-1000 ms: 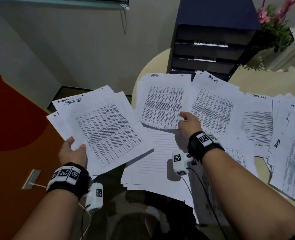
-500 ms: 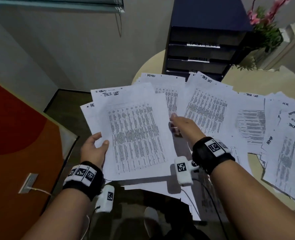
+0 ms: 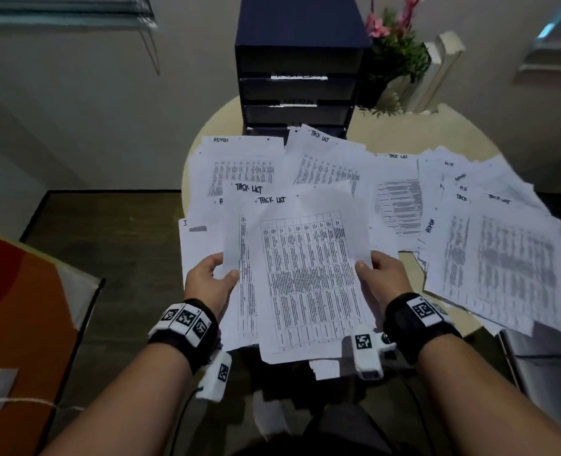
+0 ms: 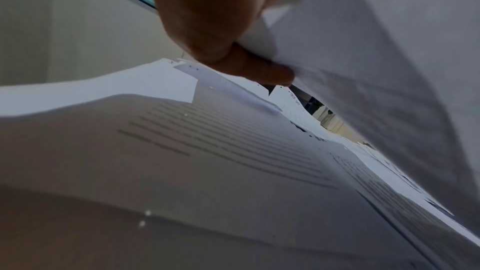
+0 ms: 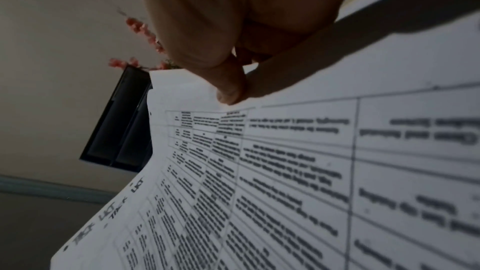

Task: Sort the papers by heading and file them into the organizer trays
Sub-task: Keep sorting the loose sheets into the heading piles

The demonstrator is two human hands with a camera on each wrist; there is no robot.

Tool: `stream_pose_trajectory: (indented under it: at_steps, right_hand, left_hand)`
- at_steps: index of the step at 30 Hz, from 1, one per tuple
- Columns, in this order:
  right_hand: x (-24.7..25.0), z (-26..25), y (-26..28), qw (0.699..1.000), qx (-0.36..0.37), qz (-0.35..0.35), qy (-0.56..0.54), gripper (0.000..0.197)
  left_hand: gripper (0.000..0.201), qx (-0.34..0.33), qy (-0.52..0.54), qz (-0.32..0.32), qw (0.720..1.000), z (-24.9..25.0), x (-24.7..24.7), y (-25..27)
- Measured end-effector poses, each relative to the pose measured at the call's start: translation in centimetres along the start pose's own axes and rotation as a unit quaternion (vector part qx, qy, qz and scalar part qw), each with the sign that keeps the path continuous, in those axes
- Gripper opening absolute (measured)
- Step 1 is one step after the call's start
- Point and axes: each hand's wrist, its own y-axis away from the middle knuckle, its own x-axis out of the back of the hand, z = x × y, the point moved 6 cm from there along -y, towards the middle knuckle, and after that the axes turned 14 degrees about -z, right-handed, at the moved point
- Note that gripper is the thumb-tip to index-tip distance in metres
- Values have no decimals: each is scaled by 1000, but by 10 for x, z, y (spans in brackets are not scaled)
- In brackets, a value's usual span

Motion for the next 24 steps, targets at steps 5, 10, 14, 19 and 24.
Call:
stream_pose_trajectory:
  at_steps: [5, 10, 14, 19, 24]
  right_hand:
    - [30, 20, 10, 999, -23, 39, -28, 24]
    - [43, 29, 12, 996, -6, 61, -70, 16]
    - [47, 35, 10, 988, 2, 79, -132, 25]
    - [52, 39, 10, 989, -13, 80, -124, 27]
    - [58, 45, 15, 973, -9, 72, -219, 41]
  left_hand:
    - [31, -4, 25, -13, 1000, -3, -23, 2]
    - [31, -2, 54, -17, 998, -5, -34, 1]
    - [32, 9, 72, -26, 997, -11, -42, 0]
    - [34, 20, 59, -16, 998, -17, -40, -2]
    - [39, 39, 55, -20, 998, -27, -41, -3]
